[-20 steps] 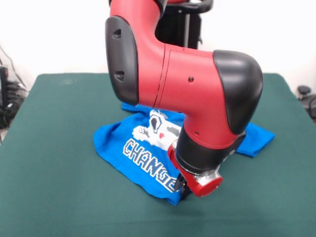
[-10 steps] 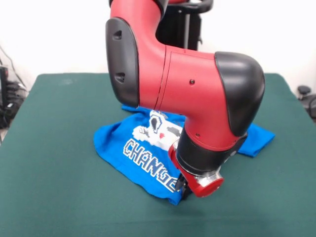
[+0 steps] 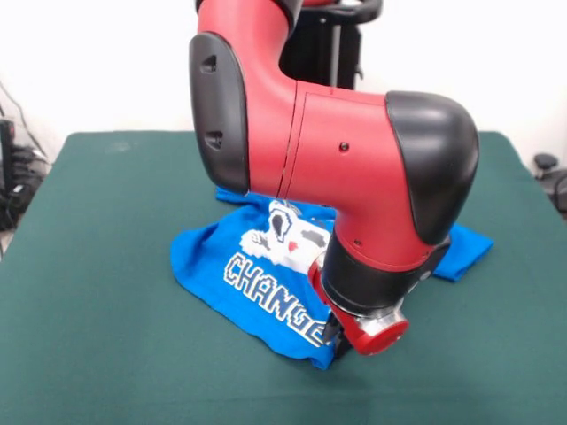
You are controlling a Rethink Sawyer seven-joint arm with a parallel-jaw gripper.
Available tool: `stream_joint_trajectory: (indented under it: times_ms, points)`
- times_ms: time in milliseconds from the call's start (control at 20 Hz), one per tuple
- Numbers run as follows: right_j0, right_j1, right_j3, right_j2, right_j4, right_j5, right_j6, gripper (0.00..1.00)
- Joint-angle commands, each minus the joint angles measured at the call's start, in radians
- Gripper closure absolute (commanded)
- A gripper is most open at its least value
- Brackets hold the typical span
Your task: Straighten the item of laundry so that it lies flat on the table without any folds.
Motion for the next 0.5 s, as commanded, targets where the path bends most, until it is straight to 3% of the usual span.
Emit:
stream_joint_trajectory:
  times_ms: [50,500]
  points:
    - [0.026,-0.020,0.016,0.107,0.073,0.073,0.069,1.00]
    - [0.028,0.027,-0.056,0.074,0.076,0.106,0.070,1.00]
